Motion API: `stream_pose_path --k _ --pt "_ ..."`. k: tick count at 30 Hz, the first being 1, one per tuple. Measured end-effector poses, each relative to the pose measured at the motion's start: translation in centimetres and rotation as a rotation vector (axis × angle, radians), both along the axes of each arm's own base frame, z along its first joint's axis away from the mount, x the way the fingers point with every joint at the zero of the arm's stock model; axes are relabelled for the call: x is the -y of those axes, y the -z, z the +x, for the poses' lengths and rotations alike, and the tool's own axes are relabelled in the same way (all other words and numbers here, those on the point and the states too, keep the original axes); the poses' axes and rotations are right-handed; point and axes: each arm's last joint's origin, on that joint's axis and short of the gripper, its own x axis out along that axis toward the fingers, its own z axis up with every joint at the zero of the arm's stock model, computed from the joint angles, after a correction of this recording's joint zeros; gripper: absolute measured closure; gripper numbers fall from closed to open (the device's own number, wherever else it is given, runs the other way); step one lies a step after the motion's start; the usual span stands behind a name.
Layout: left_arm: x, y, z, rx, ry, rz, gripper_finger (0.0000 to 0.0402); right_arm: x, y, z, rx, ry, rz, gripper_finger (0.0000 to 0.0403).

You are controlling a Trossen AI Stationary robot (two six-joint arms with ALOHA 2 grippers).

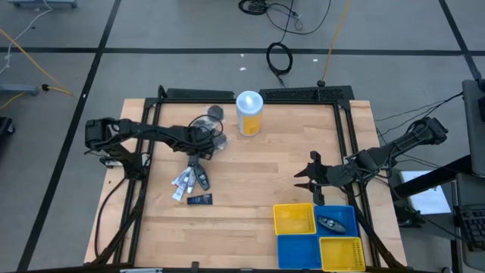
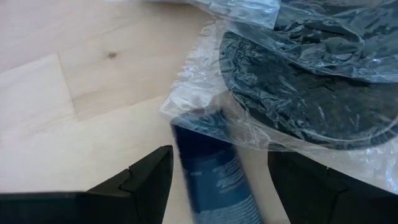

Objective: Pick & Place Travel size toiletries
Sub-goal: Put the top shave cream into the bottom blue basket

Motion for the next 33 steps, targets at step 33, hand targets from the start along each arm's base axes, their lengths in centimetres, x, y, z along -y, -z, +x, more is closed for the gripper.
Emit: stream_pose_path --k 33 --pt "-0.1 2.2 -0.3 0.027 0.023 0.003 0.0261 0.0 1.2 0.0 0.002 -0.004 -0.005 0.0261"
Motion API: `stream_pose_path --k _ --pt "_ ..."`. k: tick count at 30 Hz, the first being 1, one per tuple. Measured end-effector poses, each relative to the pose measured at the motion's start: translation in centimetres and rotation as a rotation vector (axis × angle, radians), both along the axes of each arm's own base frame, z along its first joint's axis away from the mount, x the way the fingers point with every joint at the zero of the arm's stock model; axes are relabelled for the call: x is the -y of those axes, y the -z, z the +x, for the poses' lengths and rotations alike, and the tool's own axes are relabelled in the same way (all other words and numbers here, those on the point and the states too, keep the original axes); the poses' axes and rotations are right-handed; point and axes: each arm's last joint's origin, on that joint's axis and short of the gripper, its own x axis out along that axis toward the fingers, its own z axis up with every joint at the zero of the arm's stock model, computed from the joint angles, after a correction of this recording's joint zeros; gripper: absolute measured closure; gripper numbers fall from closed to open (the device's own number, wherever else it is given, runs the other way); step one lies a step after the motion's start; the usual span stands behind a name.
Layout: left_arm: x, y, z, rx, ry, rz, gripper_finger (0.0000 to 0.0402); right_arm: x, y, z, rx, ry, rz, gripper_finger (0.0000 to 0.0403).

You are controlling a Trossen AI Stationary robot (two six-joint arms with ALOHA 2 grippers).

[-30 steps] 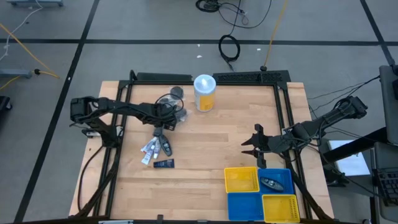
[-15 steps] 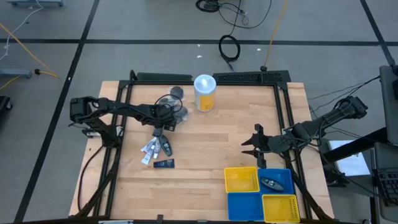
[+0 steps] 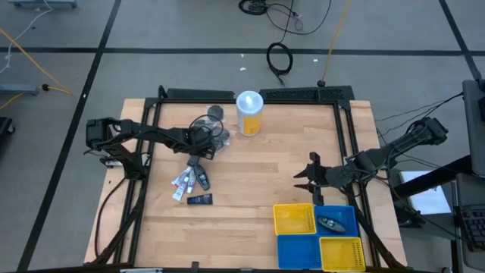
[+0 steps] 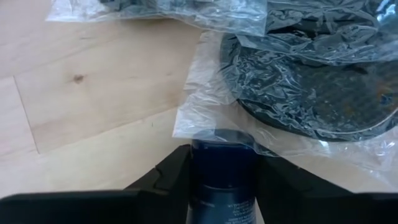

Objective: Pick & Place Travel size toiletries
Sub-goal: Put the top shave cream into the bottom blue basket

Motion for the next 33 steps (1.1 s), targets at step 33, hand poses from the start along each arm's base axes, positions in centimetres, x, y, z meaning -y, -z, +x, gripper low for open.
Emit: stream_pose_path --k 33 --pt "5.8 -12.1 1.4 0.754 0.6 0.322 0.0266 -0.2 -0.8 0.5 0.102 -0.037 -0.015 0.0261"
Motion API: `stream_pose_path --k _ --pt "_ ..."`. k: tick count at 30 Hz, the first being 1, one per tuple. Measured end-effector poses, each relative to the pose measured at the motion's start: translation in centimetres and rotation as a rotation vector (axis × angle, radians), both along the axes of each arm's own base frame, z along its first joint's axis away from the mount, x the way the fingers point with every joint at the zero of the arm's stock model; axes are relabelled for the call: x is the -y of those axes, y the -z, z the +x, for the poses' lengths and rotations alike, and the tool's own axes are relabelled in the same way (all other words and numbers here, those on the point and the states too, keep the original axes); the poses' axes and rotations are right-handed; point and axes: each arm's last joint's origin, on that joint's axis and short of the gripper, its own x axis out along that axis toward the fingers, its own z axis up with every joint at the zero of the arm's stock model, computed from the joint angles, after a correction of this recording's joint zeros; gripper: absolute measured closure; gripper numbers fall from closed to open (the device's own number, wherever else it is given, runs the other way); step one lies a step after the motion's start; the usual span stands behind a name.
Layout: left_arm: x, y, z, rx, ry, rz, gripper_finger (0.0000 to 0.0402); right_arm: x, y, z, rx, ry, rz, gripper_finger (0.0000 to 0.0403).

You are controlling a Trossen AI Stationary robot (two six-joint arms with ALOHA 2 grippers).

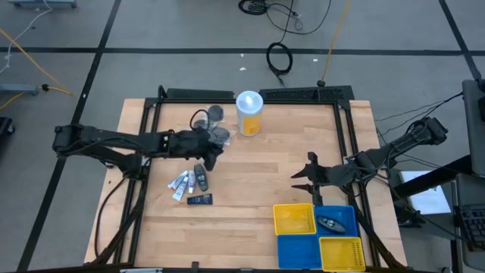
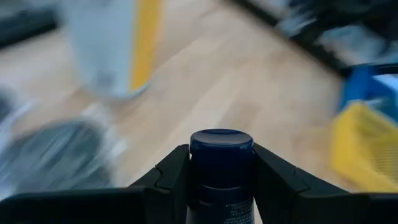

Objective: Pick & Place Travel size toiletries
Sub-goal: Put the top shave cream into the bottom blue basket

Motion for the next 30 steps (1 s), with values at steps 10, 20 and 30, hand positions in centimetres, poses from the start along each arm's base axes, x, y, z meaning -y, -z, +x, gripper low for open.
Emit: stream_pose_path --k 10,20,30 --pt "2.9 -3.8 1.4 0.388 0.227 0.211 0.0266 -0.2 -1.2 0.5 0.133 -0.044 -0.036 0.0261" --pt "5.1 -4.8 3.4 0.692 0.446 0.4 0.0266 0.0 -2.3 1.0 0.247 -0.047 -0.07 0.0261" --pt "5.7 -3.4 8.4 0.786 0.583 0.462 0.0266 1.4 -2.3 2.0 0.271 0.023 -0.11 0.0261"
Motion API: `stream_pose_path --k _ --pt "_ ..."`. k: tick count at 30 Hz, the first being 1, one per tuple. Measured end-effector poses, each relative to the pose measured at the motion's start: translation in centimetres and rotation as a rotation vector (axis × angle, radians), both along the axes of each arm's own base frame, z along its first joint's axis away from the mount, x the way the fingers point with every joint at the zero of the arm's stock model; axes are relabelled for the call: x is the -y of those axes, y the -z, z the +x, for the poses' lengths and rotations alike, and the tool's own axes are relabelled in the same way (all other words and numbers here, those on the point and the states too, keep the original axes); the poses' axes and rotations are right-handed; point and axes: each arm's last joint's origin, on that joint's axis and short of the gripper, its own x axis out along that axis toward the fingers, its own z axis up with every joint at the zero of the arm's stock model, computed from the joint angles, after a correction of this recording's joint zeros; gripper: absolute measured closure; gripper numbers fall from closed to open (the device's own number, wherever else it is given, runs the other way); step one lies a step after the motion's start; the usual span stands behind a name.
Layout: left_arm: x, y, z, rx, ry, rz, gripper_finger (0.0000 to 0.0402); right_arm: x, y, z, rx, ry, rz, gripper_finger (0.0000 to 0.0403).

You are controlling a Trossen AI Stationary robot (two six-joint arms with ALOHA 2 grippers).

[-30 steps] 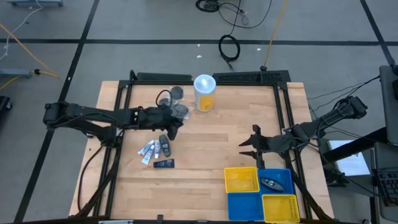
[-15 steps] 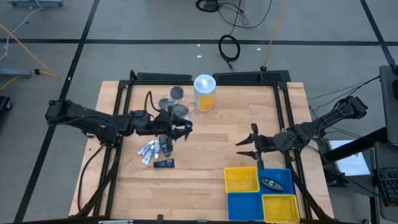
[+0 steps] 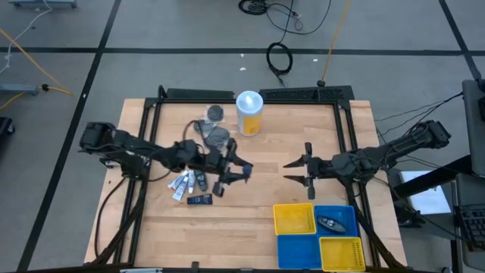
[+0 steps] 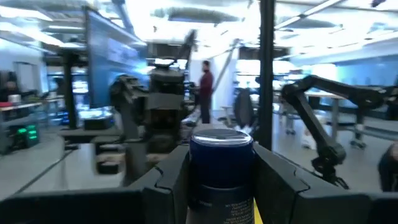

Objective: Pick & Place Travel size toiletries
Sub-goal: Put the top shave cream into the bottom blue basket

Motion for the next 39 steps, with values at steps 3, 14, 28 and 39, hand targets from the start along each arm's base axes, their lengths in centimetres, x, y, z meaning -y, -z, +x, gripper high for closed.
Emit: stream_pose_path --k 3,14,28,39 --pt "0.1 -0.3 2.1 0.013 0.085 0.028 0.0266 0.3 0.2 0.7 0.006 0.012 -0.023 0.0261" --pt "0.1 -1.5 6.5 0.005 0.308 0.128 0.0266 0.4 0.6 3.2 0.084 -0.157 -0.035 0.0261" --pt "0.0 -1.1 7.1 -0.004 0.304 0.158 0.0266 0.1 1.0 4.7 0.155 -0.333 0.002 0.0261" --pt "0.0 -1.0 7.1 -0.008 0.304 0.16 0.0266 0.0 1.5 5.4 0.17 -0.334 -0.007 0.0262"
